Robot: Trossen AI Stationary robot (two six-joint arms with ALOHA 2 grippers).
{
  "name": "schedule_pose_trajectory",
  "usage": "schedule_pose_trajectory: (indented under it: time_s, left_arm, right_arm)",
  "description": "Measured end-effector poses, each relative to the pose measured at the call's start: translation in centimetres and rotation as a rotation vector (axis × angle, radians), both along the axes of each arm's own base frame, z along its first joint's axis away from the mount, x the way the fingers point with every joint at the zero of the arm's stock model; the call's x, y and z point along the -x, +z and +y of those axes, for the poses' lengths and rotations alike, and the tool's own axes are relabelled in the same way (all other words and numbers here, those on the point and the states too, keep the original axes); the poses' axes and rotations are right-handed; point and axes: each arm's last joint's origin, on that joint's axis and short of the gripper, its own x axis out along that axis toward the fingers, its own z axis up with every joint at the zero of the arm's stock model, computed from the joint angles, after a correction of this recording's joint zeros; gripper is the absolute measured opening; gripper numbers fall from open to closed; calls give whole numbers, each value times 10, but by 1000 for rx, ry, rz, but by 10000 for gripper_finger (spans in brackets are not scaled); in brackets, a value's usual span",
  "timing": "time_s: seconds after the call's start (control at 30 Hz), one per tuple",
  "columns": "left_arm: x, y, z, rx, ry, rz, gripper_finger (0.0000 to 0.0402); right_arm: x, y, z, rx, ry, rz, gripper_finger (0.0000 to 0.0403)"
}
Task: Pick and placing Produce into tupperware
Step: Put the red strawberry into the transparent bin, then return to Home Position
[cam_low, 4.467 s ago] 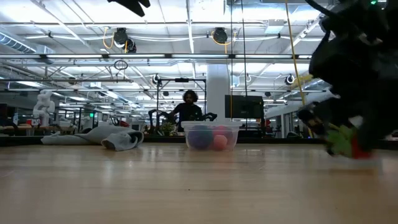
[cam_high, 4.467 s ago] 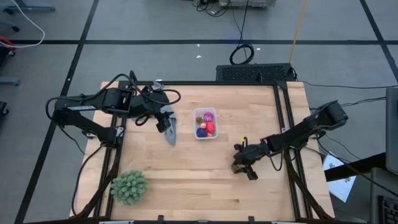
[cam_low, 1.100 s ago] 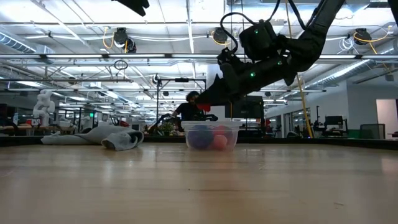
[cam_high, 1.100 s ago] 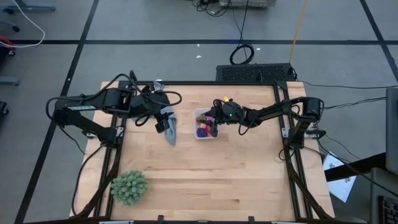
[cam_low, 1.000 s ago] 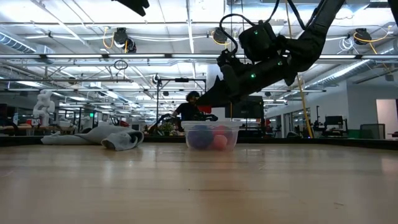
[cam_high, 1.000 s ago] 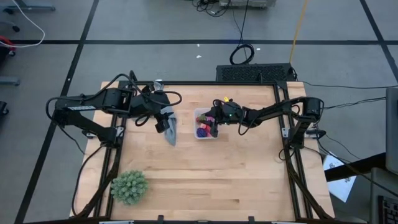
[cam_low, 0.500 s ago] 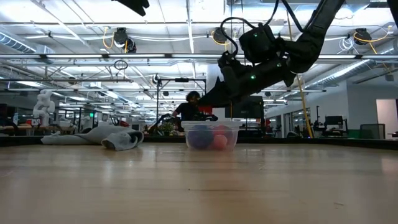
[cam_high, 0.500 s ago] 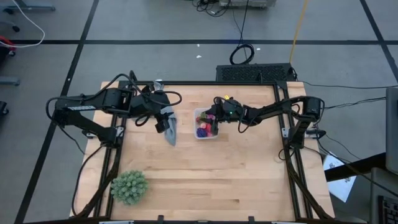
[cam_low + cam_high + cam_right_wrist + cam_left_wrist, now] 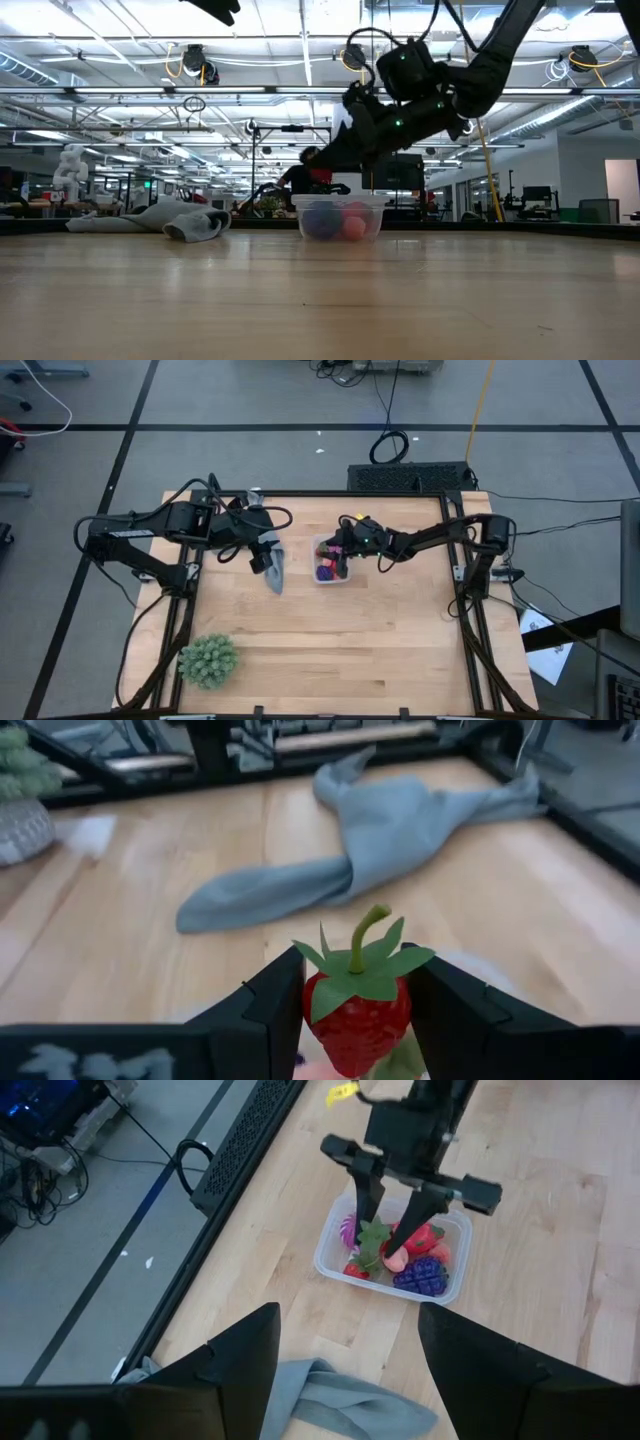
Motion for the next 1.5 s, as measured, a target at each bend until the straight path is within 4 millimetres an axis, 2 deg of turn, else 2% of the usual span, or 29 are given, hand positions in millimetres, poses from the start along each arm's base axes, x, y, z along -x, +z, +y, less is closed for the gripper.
schedule_pose_trajectory:
  time_s: [0.13, 0.3, 0.53, 0.87, 1.23, 1.5]
  left_arm:
    - [0, 0, 0, 0, 0, 0, 244]
    - [0, 0, 0, 1, 0, 0, 244]
    - [0, 0, 0, 0, -1, 1, 244]
    - [0, 0, 0, 0, -1, 1, 244]
    - [0, 0, 0, 1, -1, 1, 243]
    - [0, 0, 0, -3, -6, 3, 244]
  right_arm:
    - [-2, -14, -1, -14, -1, 34, 149]
    - [-3, -15, -1, -7, 0, 25, 149]
    - [4, -25, -8, -30, -21, 134, 149]
    - [5, -25, -8, -24, -18, 140, 151]
    - [5, -26, -8, -14, -12, 151, 195]
    - [3, -22, -8, 0, -11, 108, 201]
